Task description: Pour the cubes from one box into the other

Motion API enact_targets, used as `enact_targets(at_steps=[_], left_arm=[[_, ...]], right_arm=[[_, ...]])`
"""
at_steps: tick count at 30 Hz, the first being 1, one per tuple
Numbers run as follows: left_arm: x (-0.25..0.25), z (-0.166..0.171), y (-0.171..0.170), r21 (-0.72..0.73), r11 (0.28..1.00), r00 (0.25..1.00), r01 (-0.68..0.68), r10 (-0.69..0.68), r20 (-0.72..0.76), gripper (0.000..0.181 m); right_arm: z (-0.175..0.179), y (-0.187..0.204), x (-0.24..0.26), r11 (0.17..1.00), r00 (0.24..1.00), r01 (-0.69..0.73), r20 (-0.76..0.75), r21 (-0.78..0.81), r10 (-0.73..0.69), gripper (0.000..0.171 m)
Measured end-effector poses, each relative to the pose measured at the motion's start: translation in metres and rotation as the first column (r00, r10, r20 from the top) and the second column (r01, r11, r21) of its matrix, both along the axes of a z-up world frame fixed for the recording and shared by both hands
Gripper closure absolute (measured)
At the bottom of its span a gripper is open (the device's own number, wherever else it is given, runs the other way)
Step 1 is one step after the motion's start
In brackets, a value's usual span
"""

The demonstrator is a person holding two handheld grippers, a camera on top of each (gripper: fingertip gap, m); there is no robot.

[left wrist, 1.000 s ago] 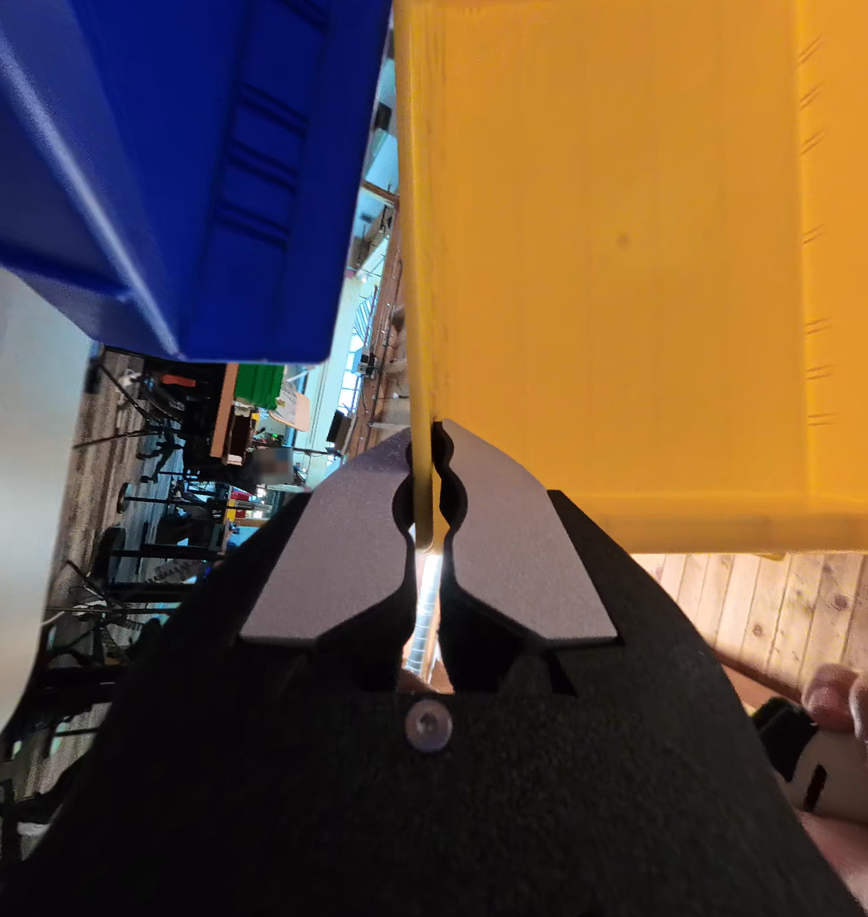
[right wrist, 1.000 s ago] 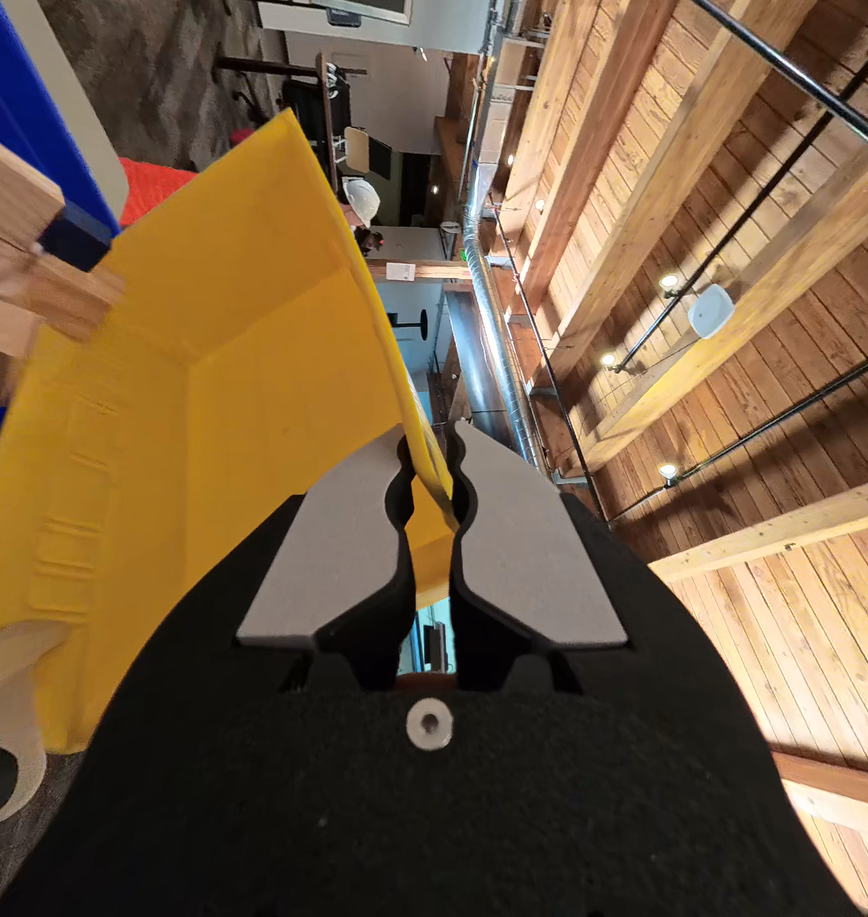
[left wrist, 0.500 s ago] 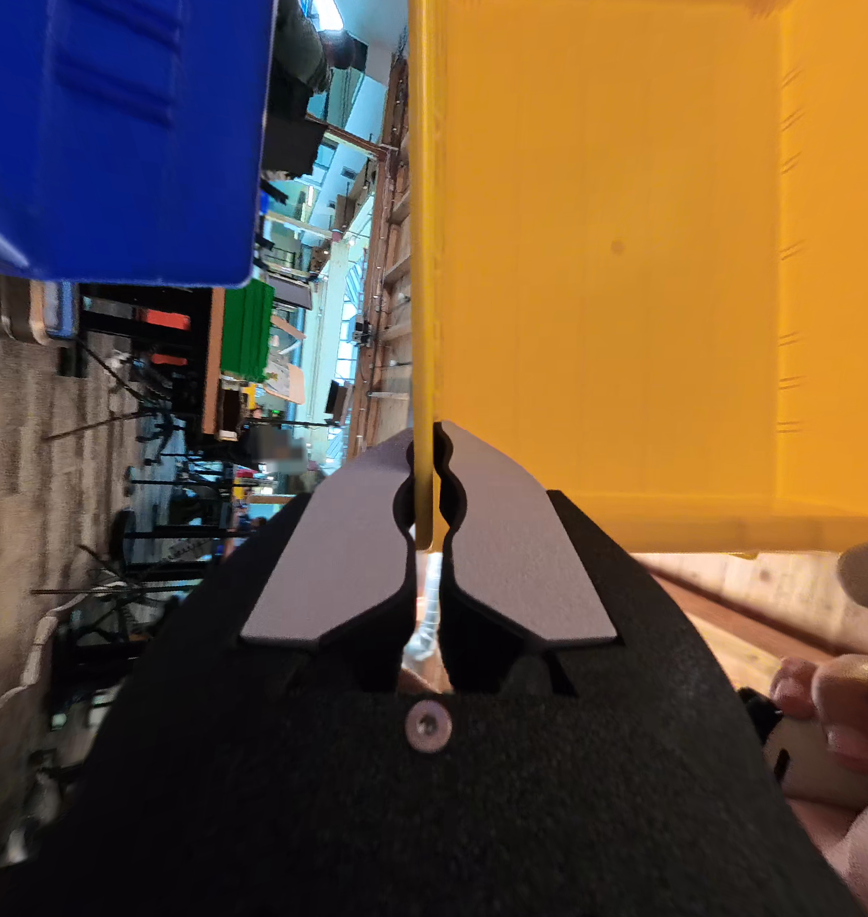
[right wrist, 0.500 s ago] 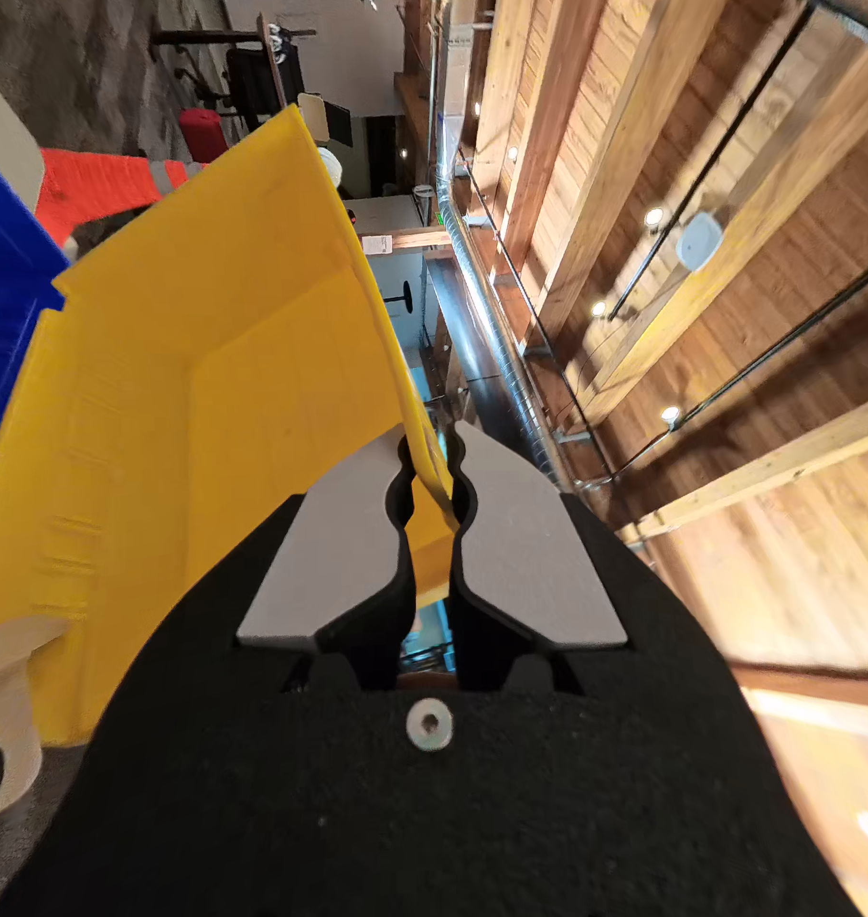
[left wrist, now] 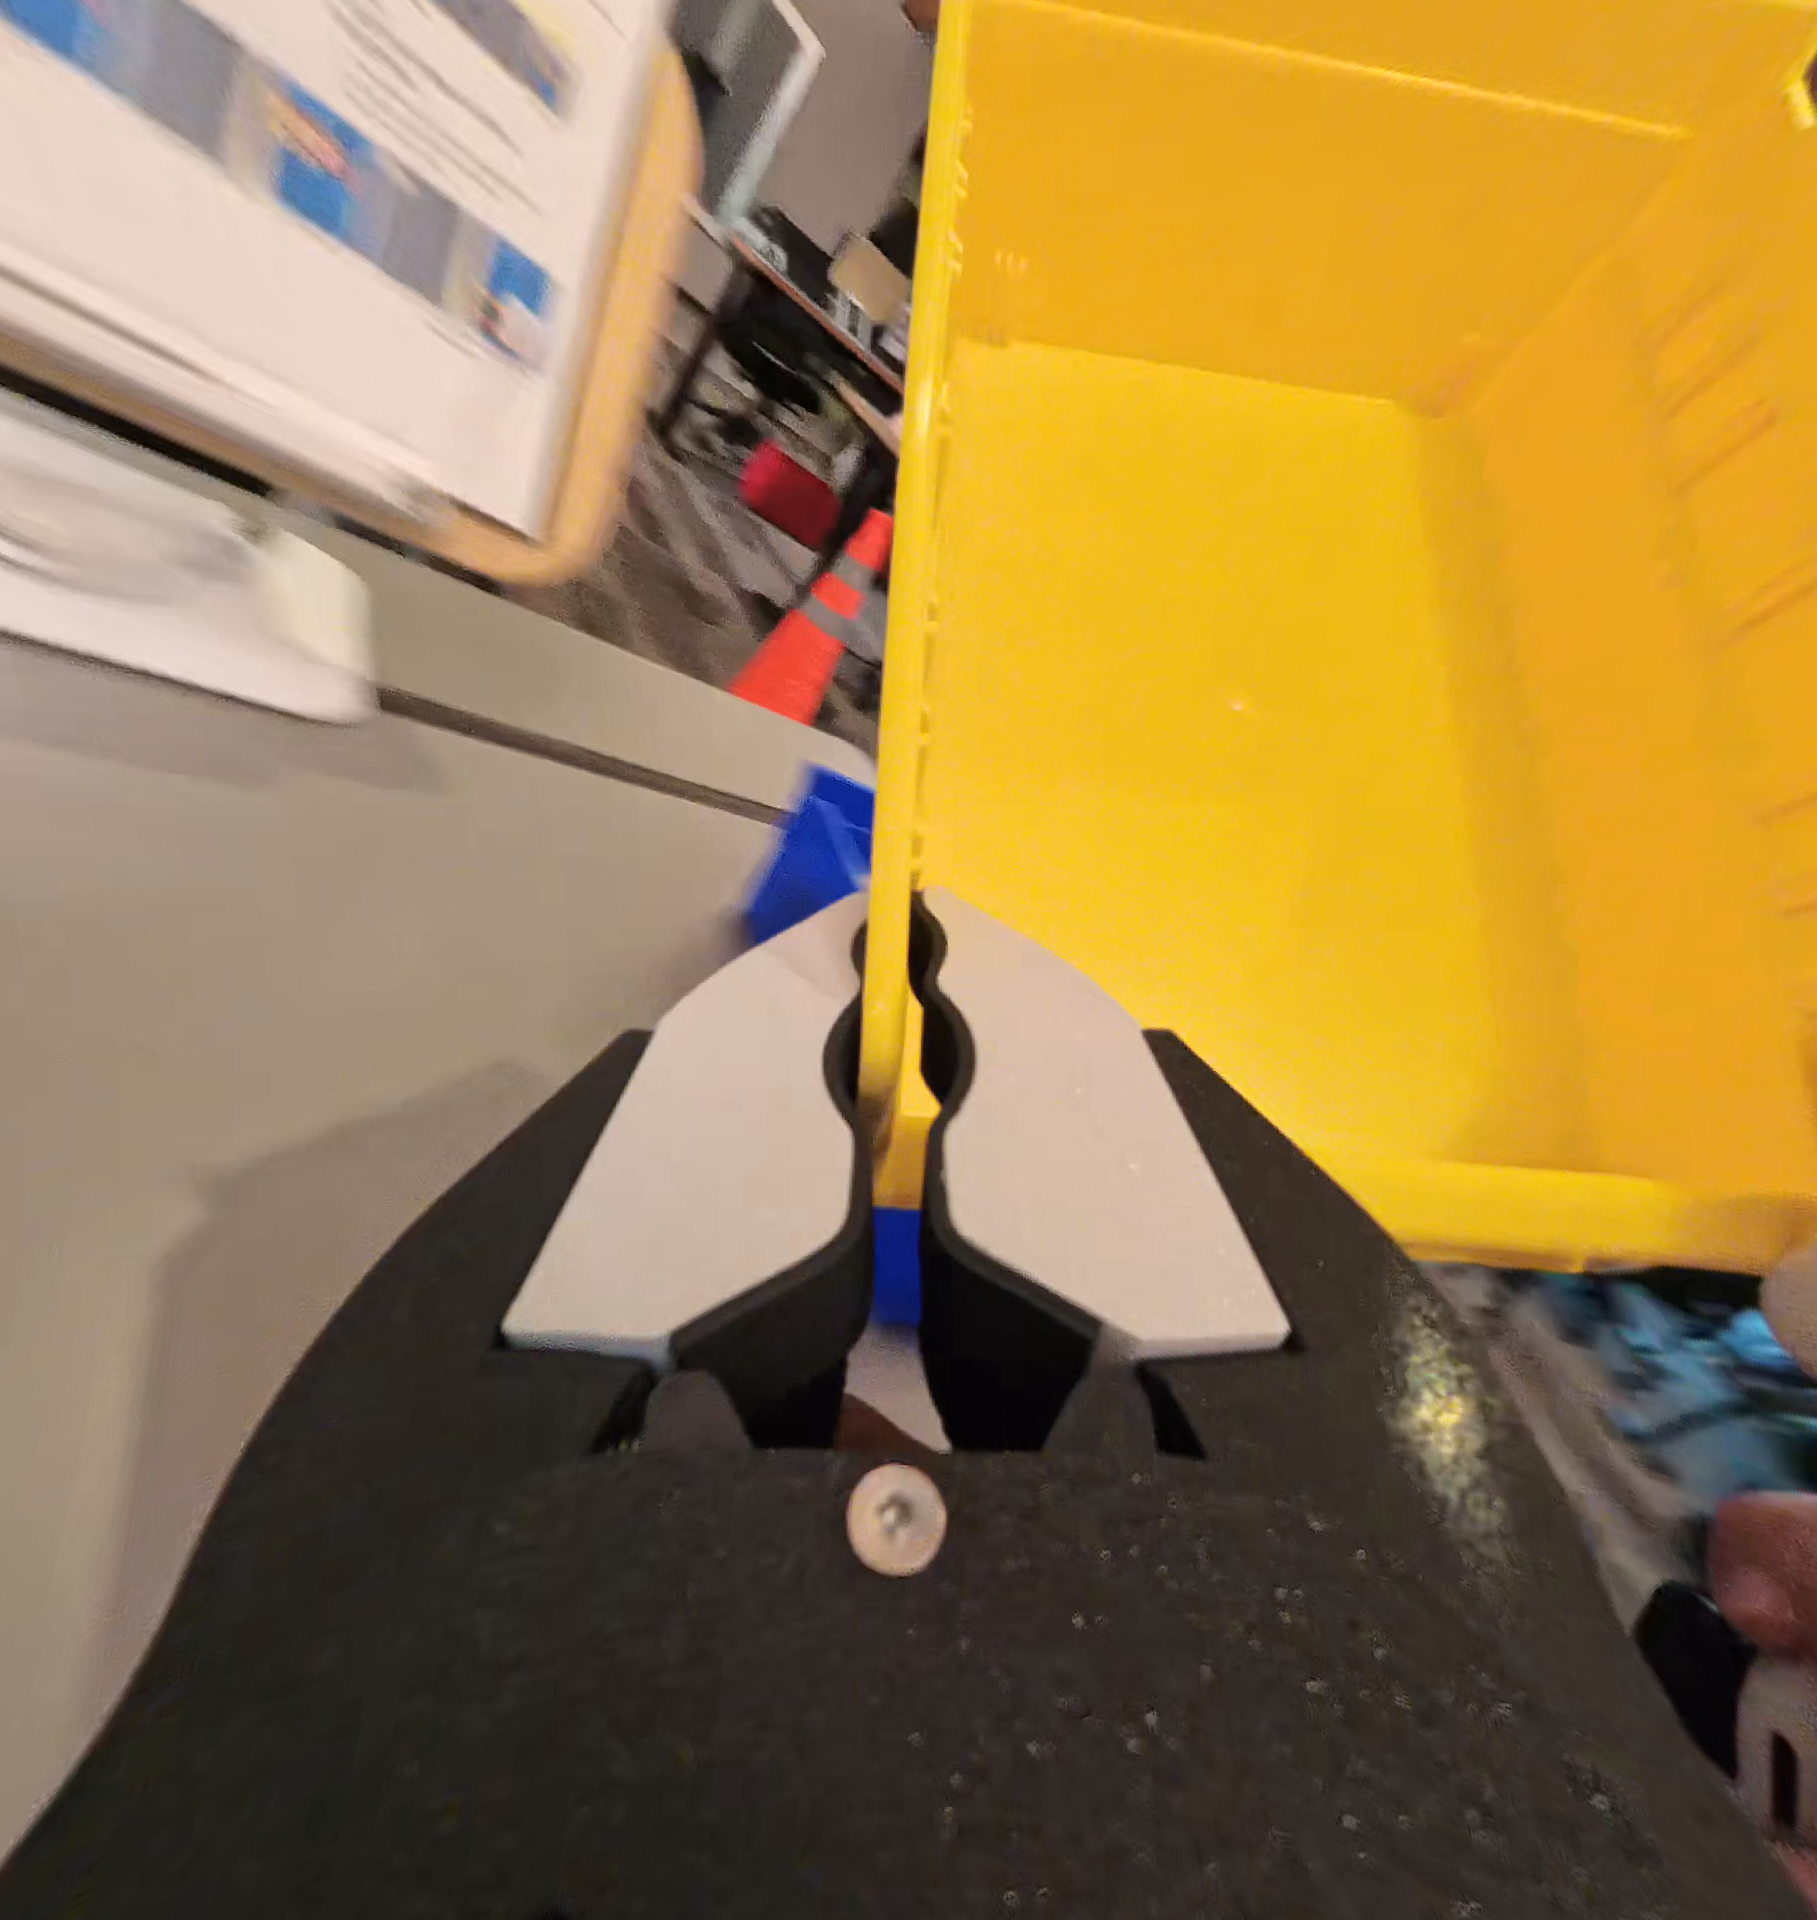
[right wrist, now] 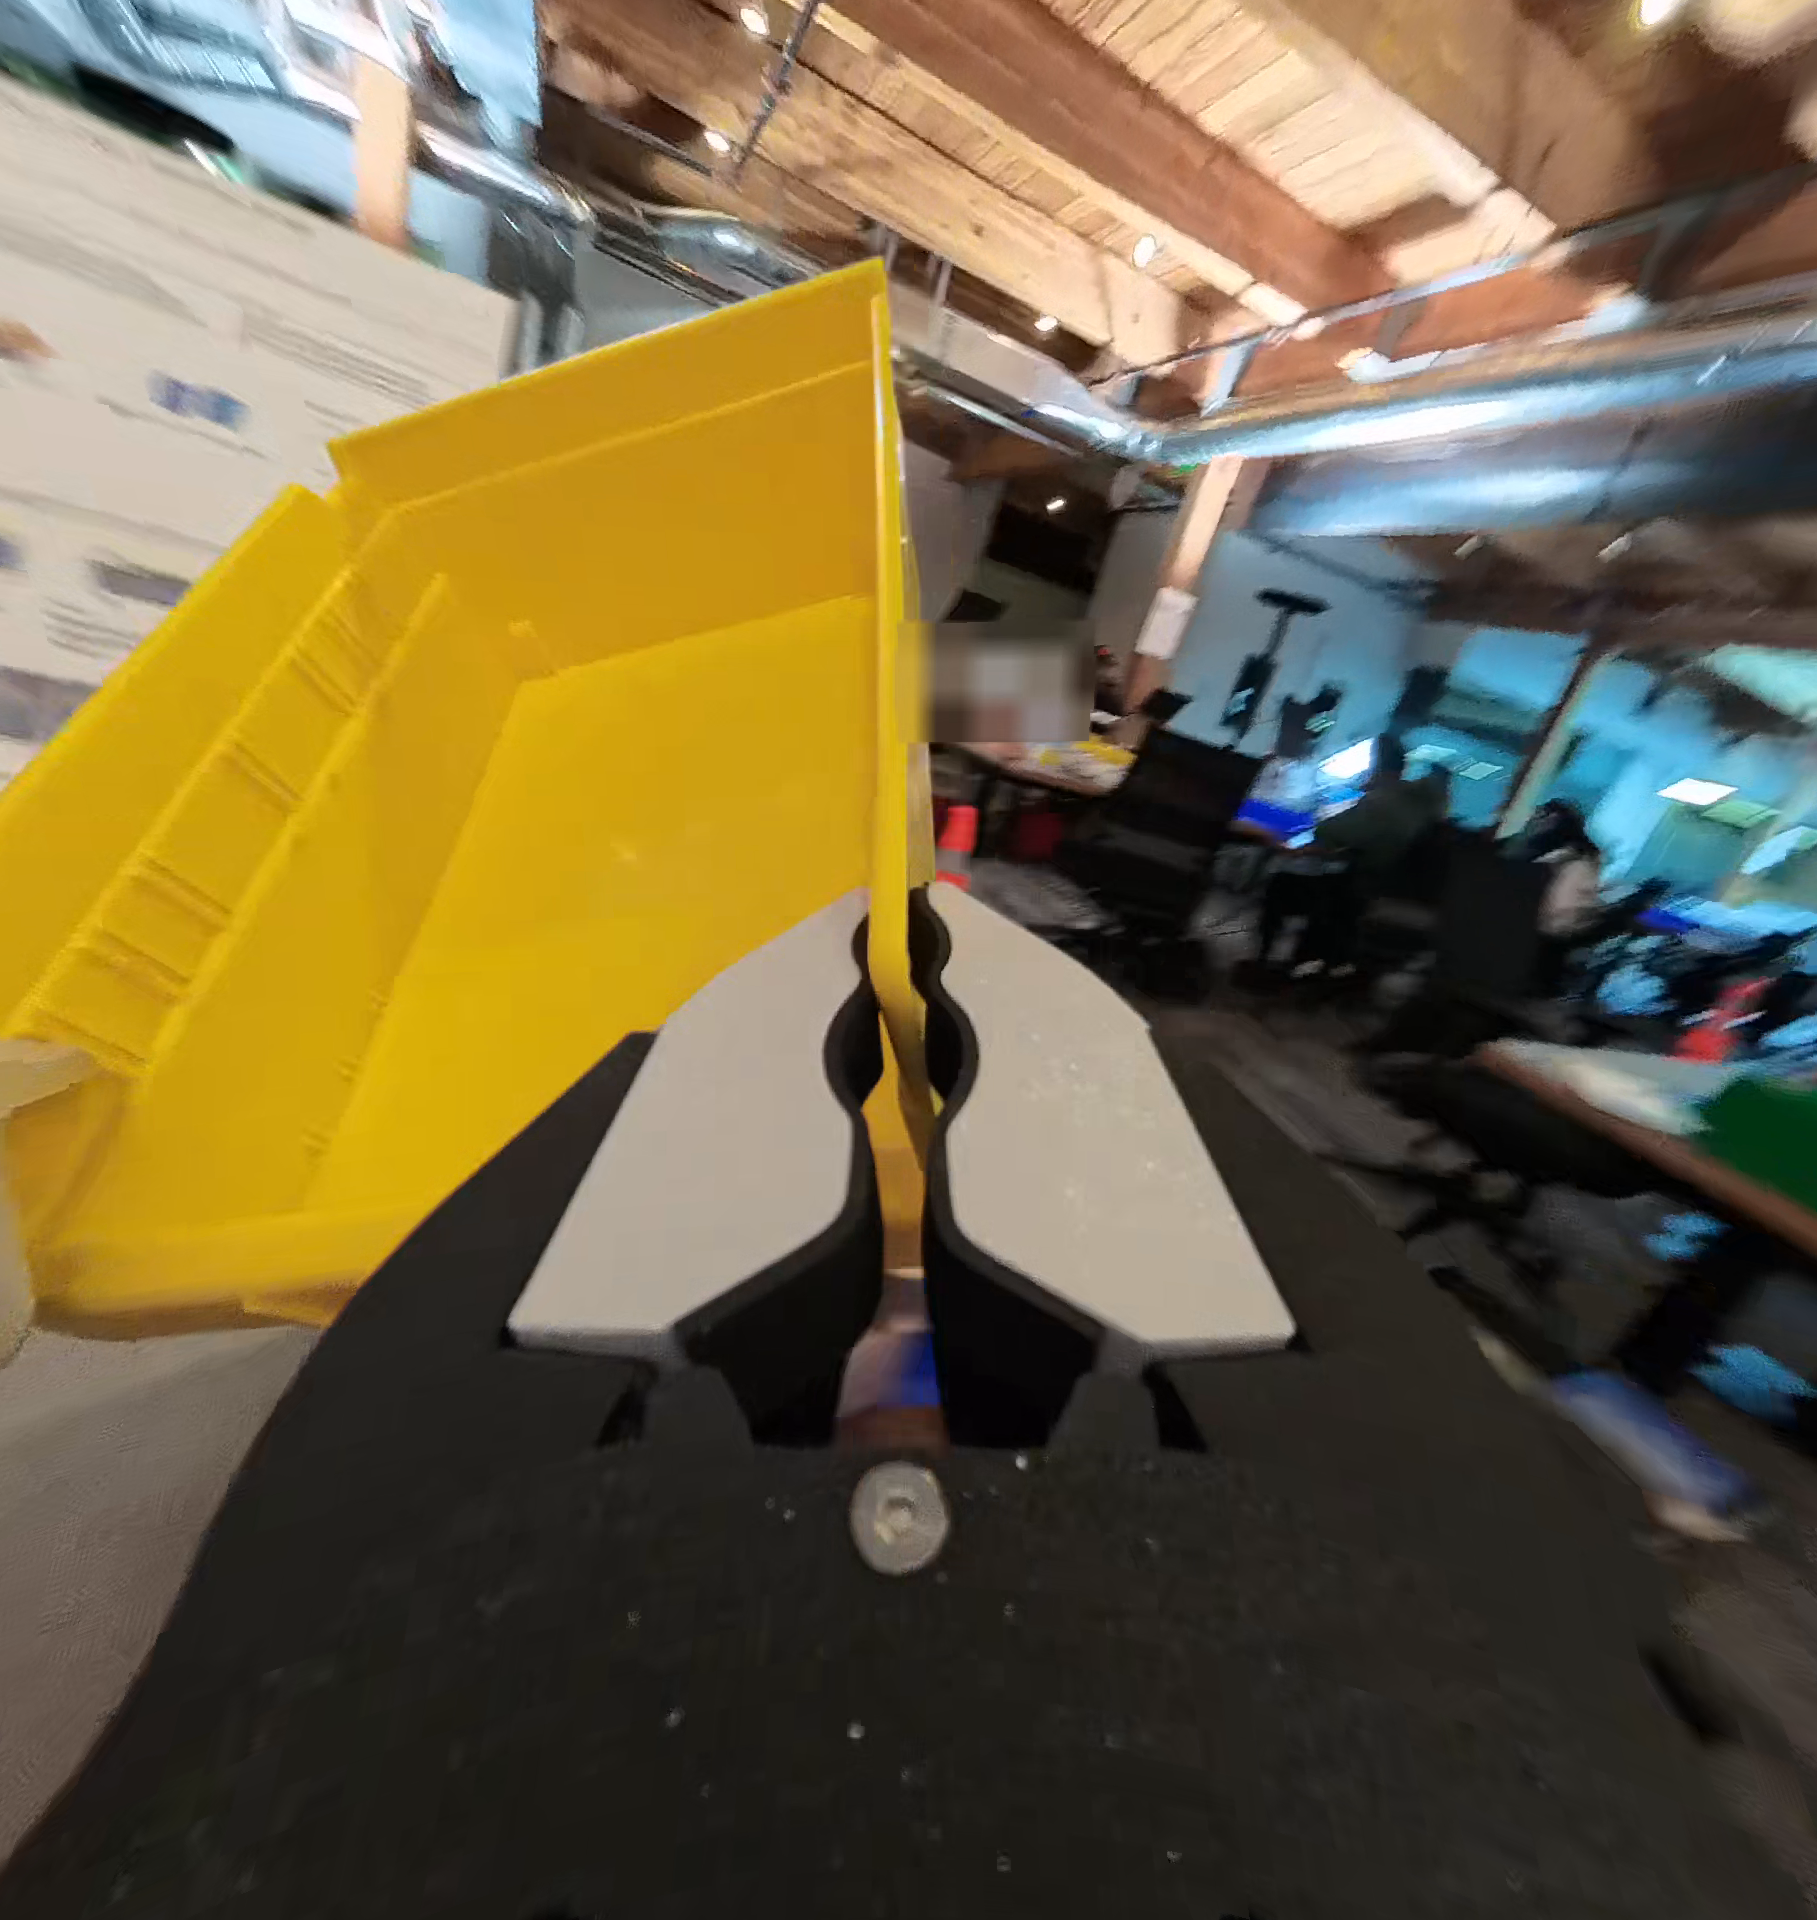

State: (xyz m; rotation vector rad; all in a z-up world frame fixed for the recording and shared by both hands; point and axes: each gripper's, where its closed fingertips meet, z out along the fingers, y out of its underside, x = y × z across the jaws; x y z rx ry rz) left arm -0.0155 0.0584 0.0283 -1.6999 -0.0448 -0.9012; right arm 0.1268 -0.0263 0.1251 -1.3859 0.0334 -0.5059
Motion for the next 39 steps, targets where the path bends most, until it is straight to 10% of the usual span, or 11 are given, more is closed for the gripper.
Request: enact_targets(at_steps=[6, 14, 28, 39], left_arm=[[-0.207, -0.015, 0.010, 0.073, 0.946, 0.881, -0.315, 0.320, -0.348, 0.179], [-0.417, -0.064, 0.017, -0.025, 0.860, 0.722, -0.510, 0.412, -0.557, 0.179], [-0.486, -0.141, 0.031, -0.166, 0.869, 0.723, -0.467, 0.266, -0.638, 0.179], [-0.497, -0.116, 0.024, -0.048, 0.890, 0.750, -0.454, 0.352, -0.560, 0.152]], right_arm=[[-0.068, 0.070, -0.165, 0.947, 0.854, -0.322, -0.429, 0.008, 0.294, 0.168], [-0.159, 0.115, -0.368, 0.828, 0.731, -0.536, -0.580, -0.165, 0.358, 0.169], [-0.240, 0.119, -0.437, 0.697, 0.700, -0.629, -0.641, -0.344, 0.315, 0.162], [-0.214, 0.101, -0.435, 0.442, 0.311, -0.894, -0.820, -0.080, 0.481, 0.142]])
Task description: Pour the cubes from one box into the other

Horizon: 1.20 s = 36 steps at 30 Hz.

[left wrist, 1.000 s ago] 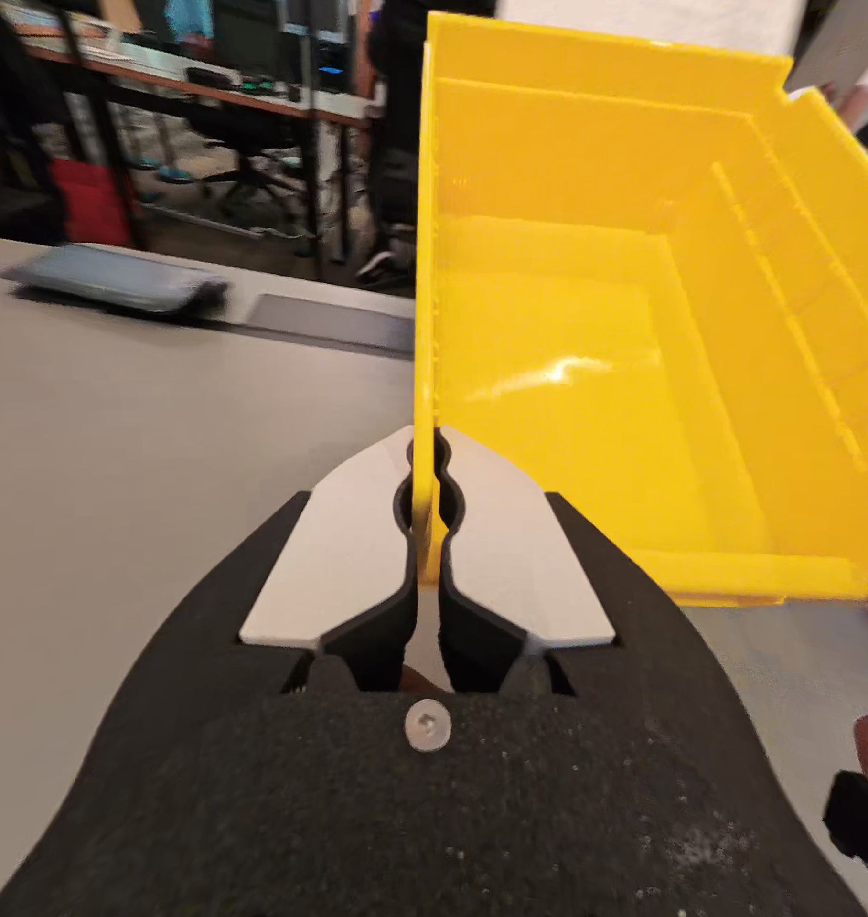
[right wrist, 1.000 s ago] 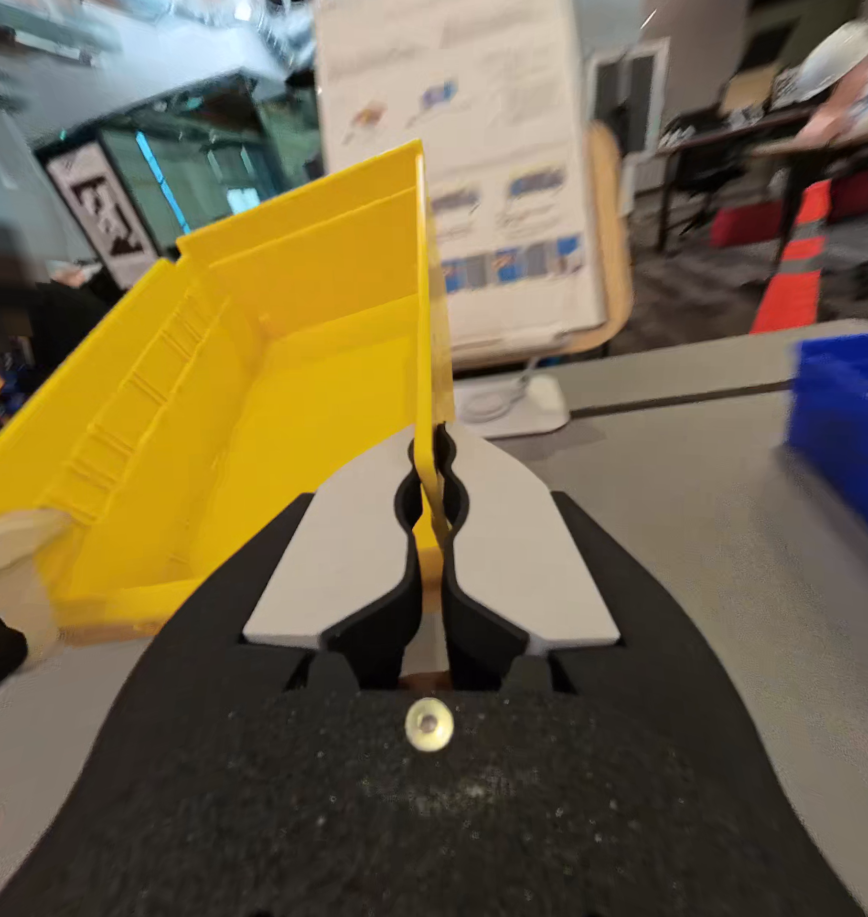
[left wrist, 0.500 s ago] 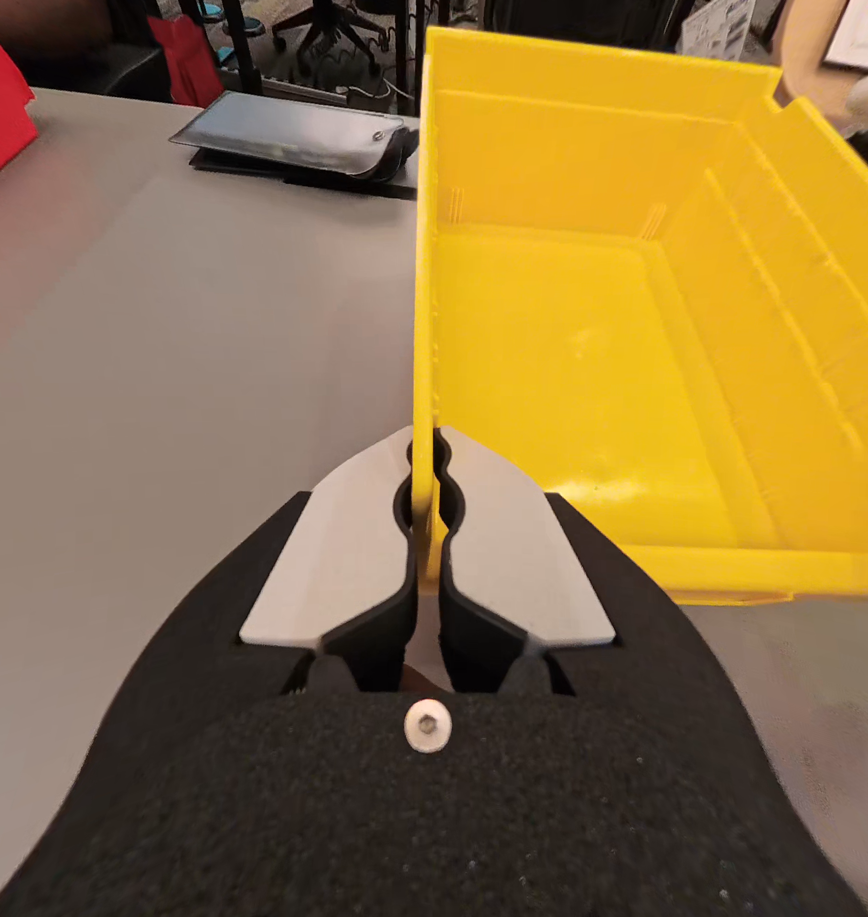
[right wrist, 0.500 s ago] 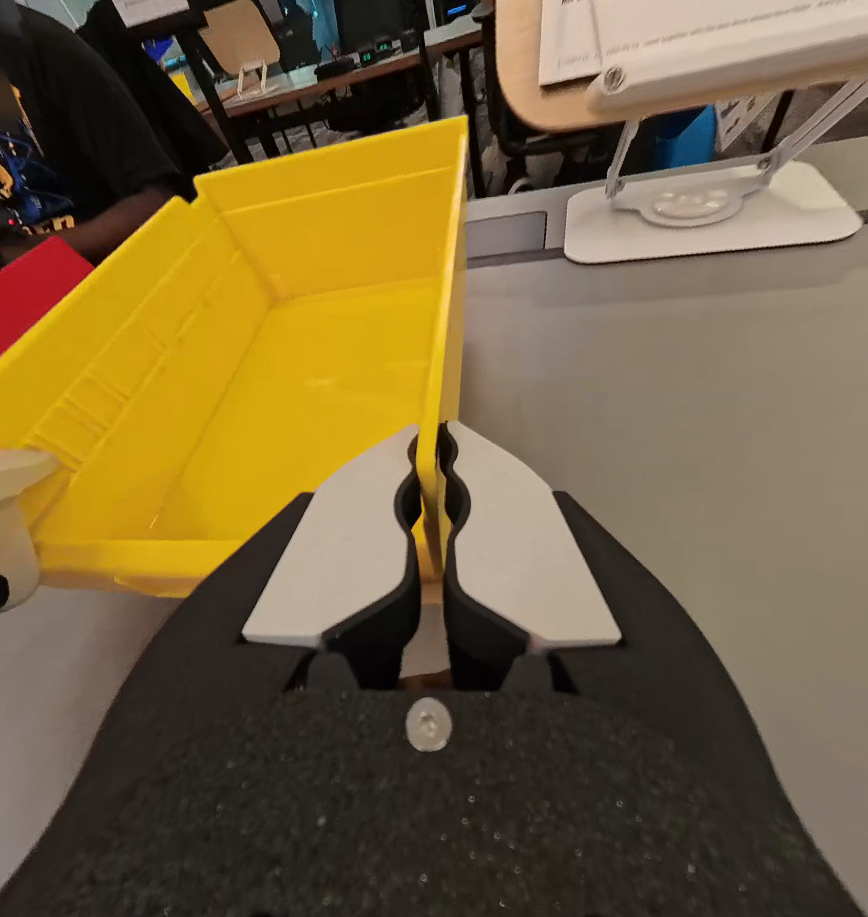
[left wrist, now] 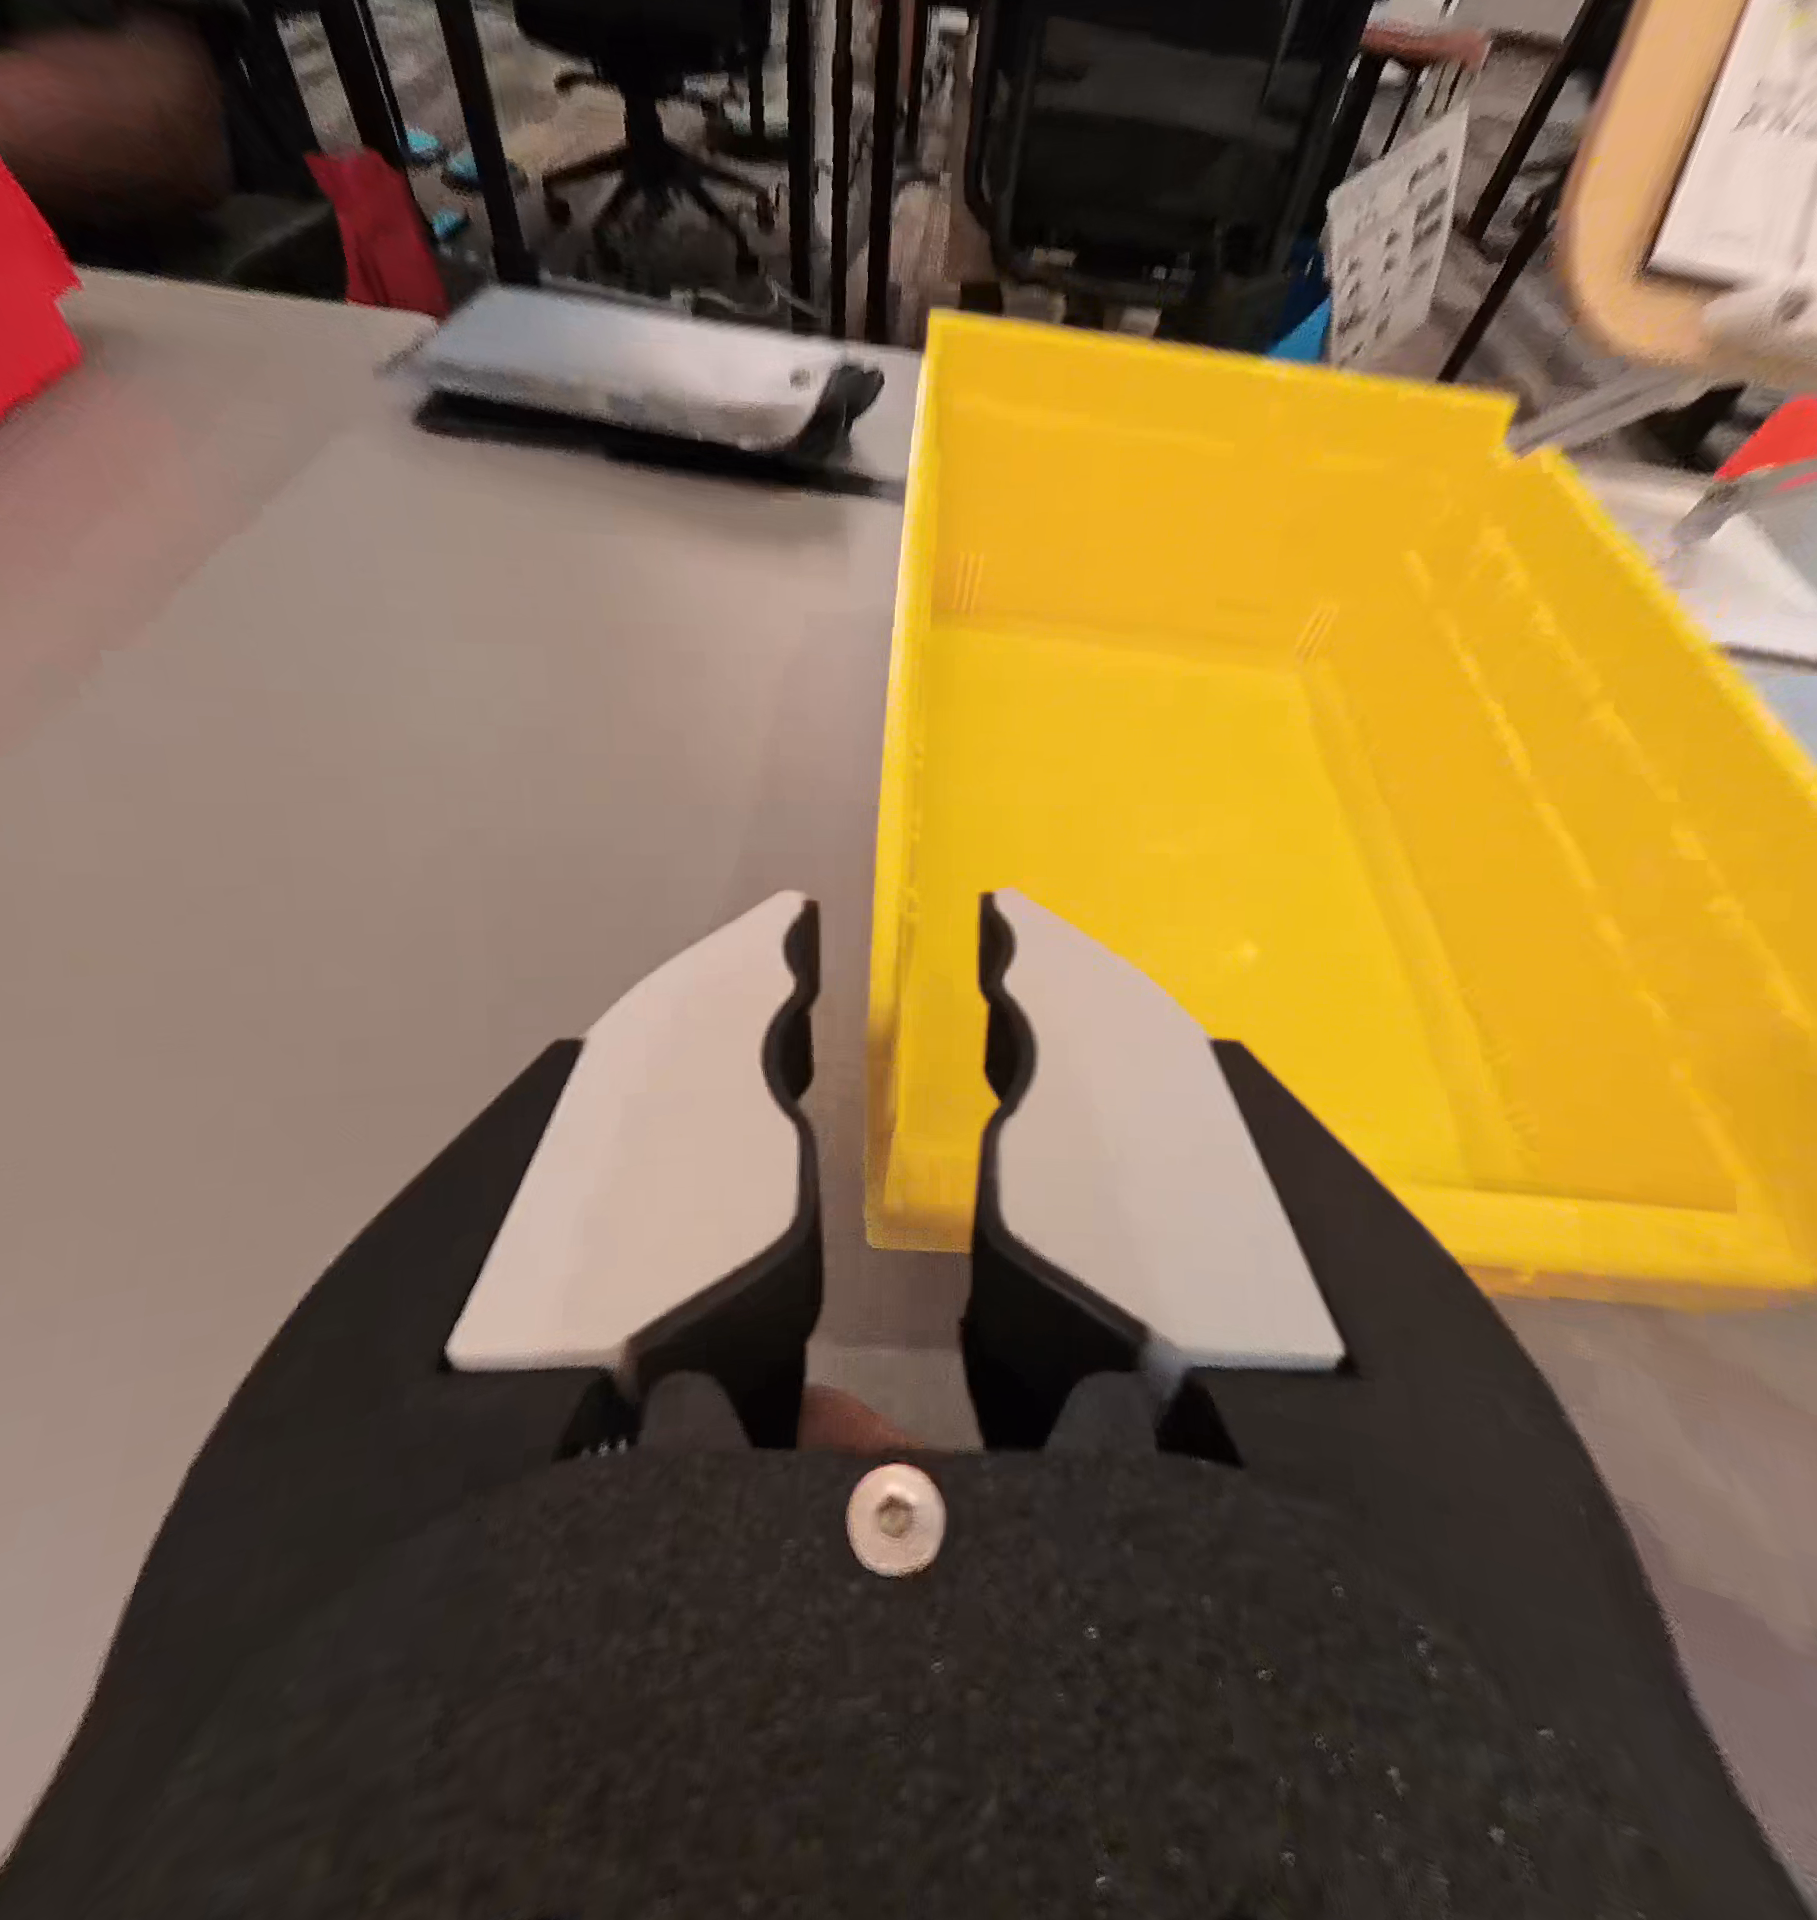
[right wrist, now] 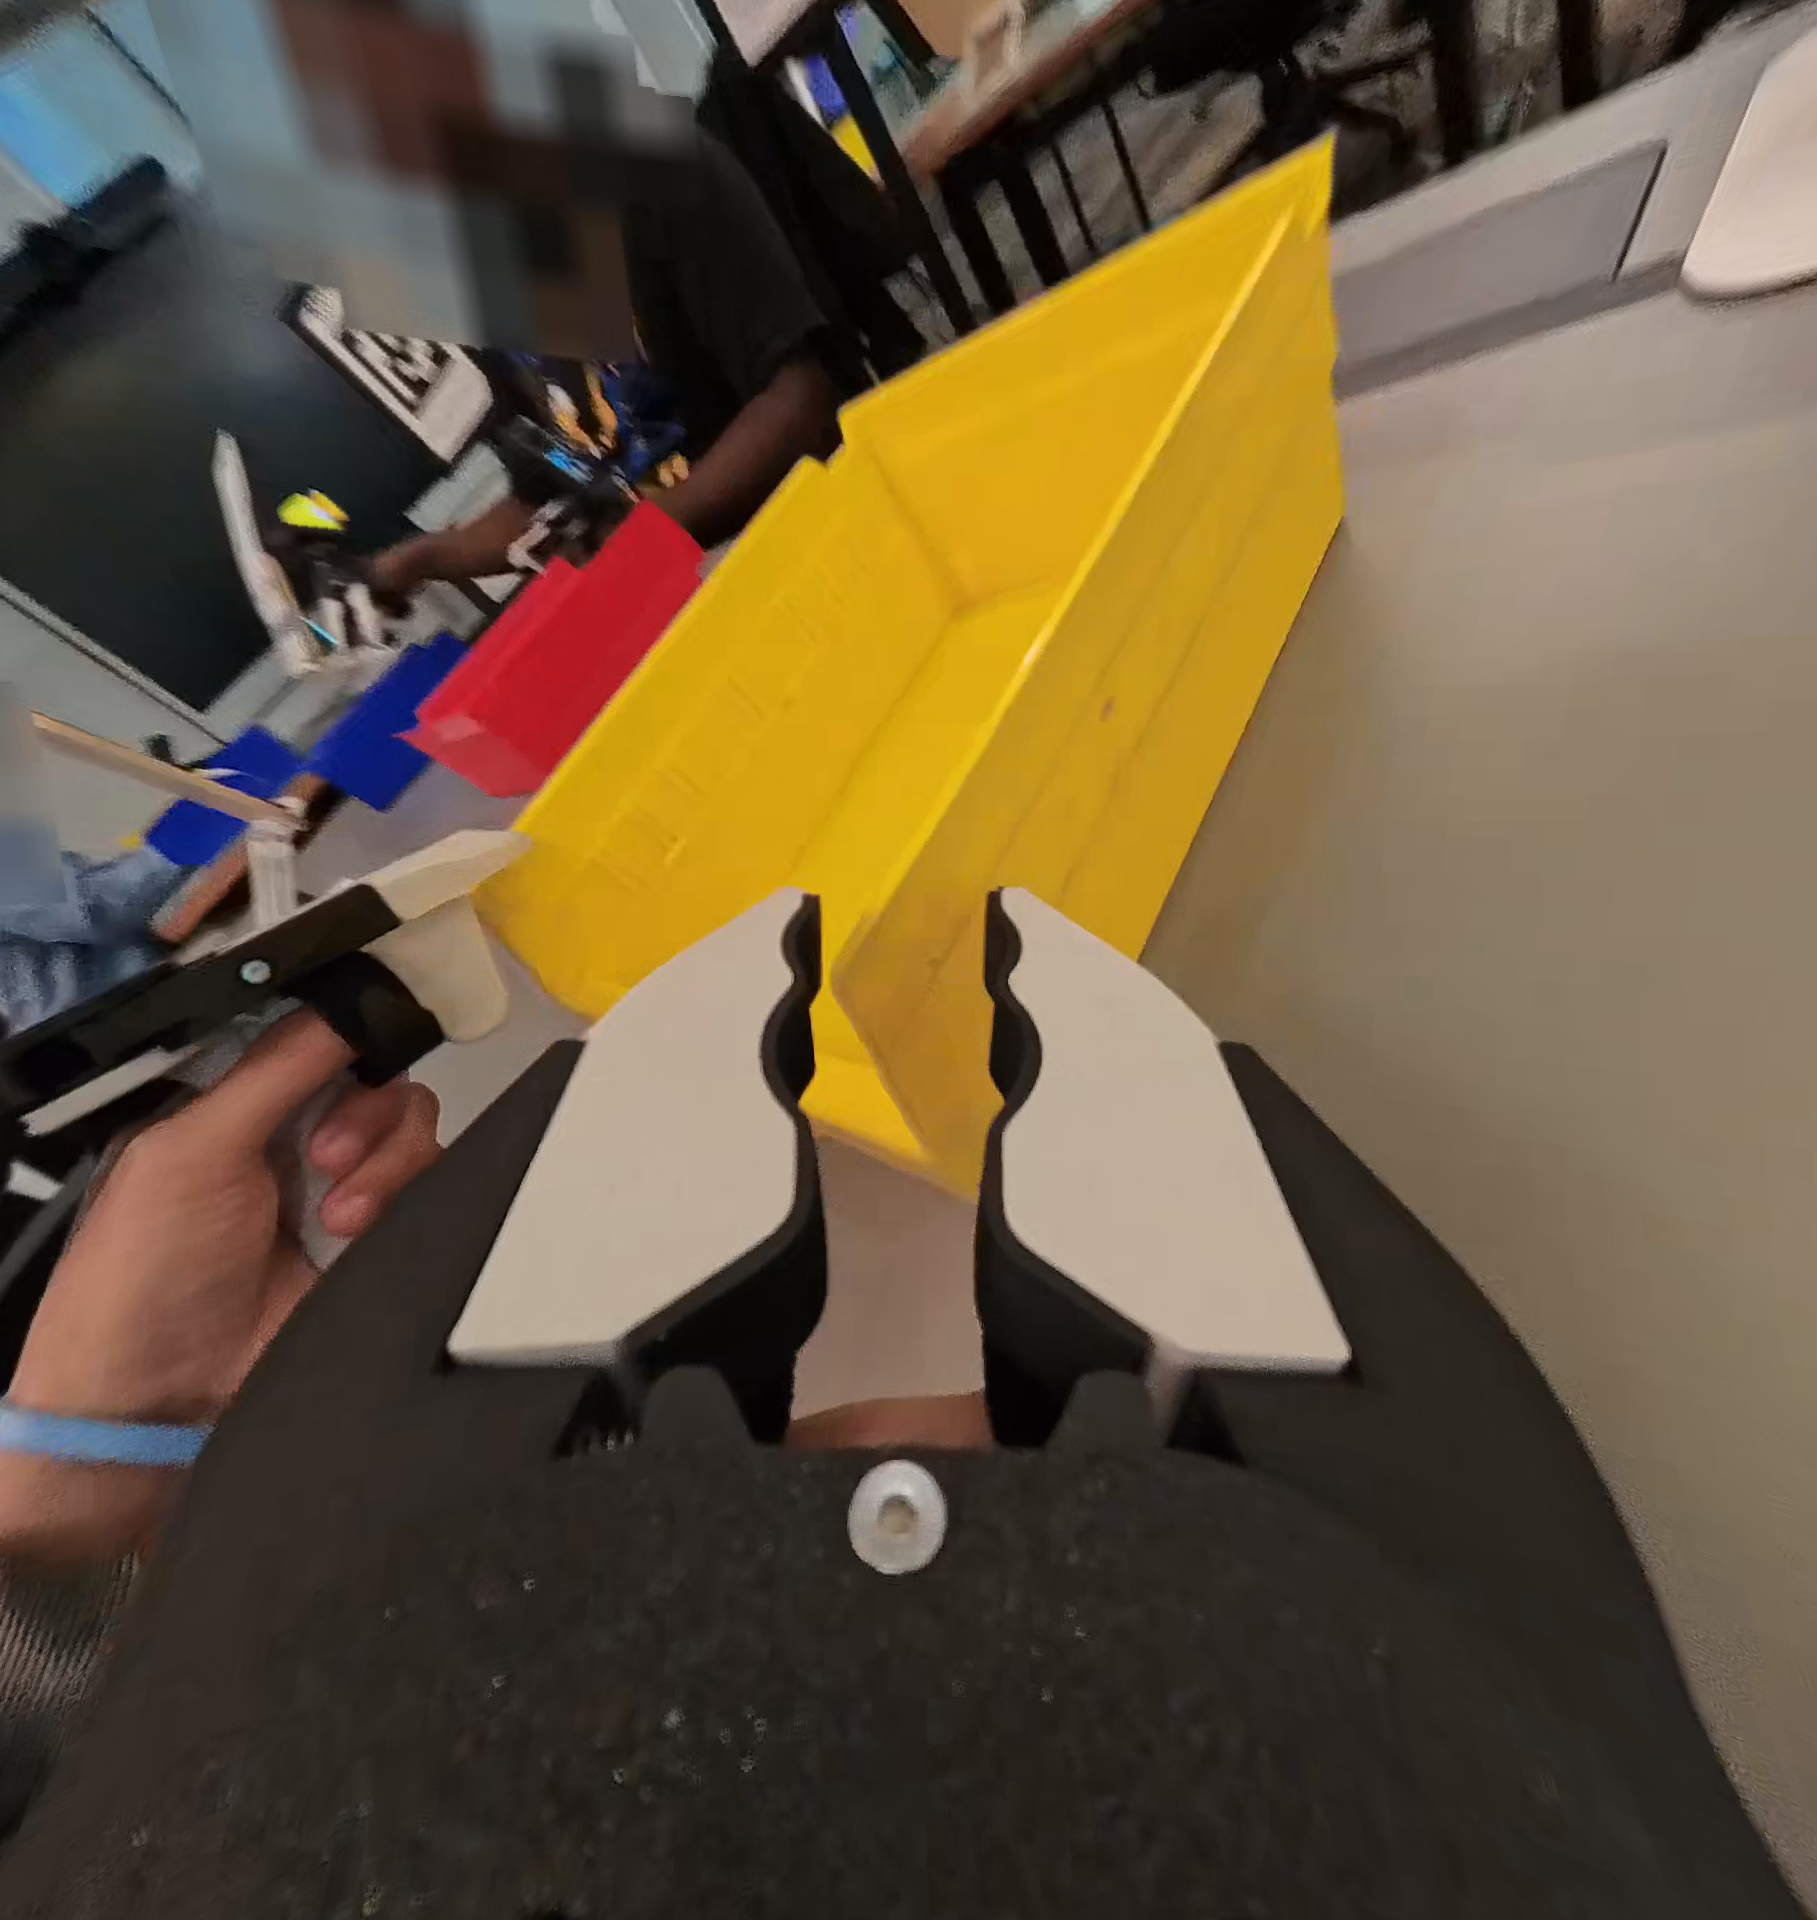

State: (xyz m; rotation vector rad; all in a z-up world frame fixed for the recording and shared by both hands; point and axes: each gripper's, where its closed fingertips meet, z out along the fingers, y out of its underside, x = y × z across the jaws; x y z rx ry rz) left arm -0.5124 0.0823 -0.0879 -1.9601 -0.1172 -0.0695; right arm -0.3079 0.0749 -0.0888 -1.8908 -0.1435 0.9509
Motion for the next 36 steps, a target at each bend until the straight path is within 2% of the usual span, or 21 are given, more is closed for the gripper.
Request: enact_targets(at_steps=[5, 9, 11, 13, 14, 18, 21, 25, 29, 36], left_arm=[[0.014, 0.046, -0.034, 0.090, 0.995, 0.997, 0.044, -0.050, 0.065, 0.140], [0.055, 0.048, -0.071, 0.136, 0.986, 0.974, 0.098, -0.124, 0.192, 0.140], [0.070, 0.034, -0.094, 0.137, 0.988, 0.976, 0.072, -0.098, 0.192, 0.143], [0.070, 0.014, -0.116, 0.096, 0.995, 0.993, -0.011, -0.001, 0.118, 0.147], [0.075, 0.006, -0.125, 0.068, 0.998, 0.996, -0.013, 0.007, 0.094, 0.147], [0.104, -0.012, -0.146, 0.030, 0.997, 0.983, 0.071, -0.075, 0.165, 0.147], [0.116, -0.014, -0.140, 0.056, 0.991, 0.982, 0.119, -0.126, 0.139, 0.146], [0.129, -0.022, -0.131, 0.036, 0.984, 0.984, 0.176, -0.177, 0.029, 0.143], [0.141, -0.022, -0.137, 0.036, 0.978, 0.978, 0.207, -0.206, -0.030, 0.144], [0.137, -0.019, -0.135, 0.051, 0.979, 0.981, 0.197, -0.196, -0.012, 0.144]], right_arm=[[0.040, -0.013, 0.109, 0.994, 1.000, 0.009, -0.022, 0.111, -0.007, 0.138], [0.055, -0.033, 0.235, 0.980, 0.988, 0.096, 0.104, 0.174, -0.116, 0.137], [0.047, -0.051, 0.308, 0.959, 0.946, 0.164, 0.241, 0.230, -0.219, 0.137], [0.028, -0.070, 0.389, 0.922, 0.848, 0.270, 0.385, 0.276, -0.363, 0.136], [0.016, -0.081, 0.425, 0.902, 0.797, 0.324, 0.431, 0.284, -0.422, 0.136], [-0.018, -0.109, 0.513, 0.875, 0.725, 0.433, 0.494, 0.216, -0.480, 0.132], [-0.023, -0.112, 0.546, 0.839, 0.685, 0.492, 0.492, 0.232, -0.537, 0.132], [-0.017, -0.105, 0.545, 0.837, 0.742, 0.510, 0.390, 0.200, -0.546, 0.132], [-0.016, -0.101, 0.545, 0.827, 0.718, 0.517, 0.415, 0.221, -0.560, 0.133], [-0.016, -0.098, 0.547, 0.821, 0.720, 0.526, 0.399, 0.220, -0.568, 0.133]])
